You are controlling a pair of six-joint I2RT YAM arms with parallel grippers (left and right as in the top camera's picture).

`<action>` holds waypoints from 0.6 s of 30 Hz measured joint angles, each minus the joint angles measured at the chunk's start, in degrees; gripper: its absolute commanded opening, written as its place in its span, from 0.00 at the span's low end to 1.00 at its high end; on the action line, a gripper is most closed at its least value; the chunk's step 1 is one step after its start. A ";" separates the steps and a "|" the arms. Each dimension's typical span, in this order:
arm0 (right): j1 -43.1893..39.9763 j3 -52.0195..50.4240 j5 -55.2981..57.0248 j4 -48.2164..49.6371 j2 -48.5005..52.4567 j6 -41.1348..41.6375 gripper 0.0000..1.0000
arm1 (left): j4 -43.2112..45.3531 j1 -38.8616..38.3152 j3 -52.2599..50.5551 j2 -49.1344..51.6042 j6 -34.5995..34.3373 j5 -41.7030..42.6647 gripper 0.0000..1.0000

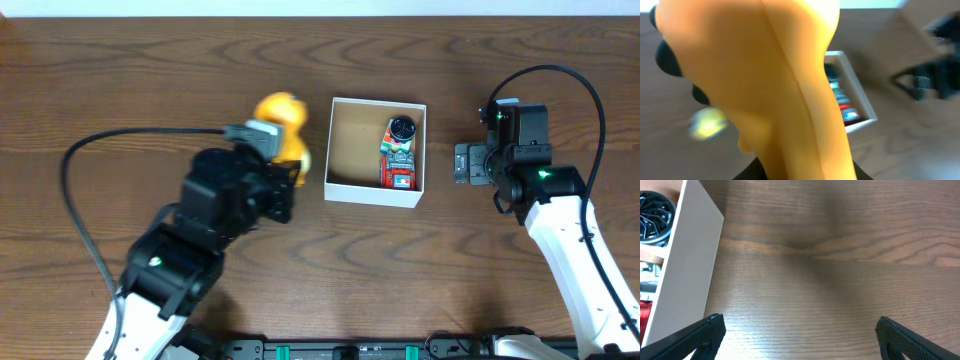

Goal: Pack container
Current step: 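Carry the dinosaur right into the white box and lower it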

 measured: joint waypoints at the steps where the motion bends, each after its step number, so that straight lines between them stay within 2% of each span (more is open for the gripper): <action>1: 0.00 0.00 0.00 -0.04 0.00 0.00 0.99 | 1.86 -1.86 0.02 1.49 -0.13 0.11 0.28; 8: 0.00 0.00 0.00 -0.04 0.00 0.00 0.99 | 12.50 -8.52 0.07 14.47 -0.70 -0.15 0.28; 18: 0.00 0.00 0.00 0.00 0.00 0.00 0.99 | 23.10 -9.27 0.07 29.81 5.11 -5.84 0.24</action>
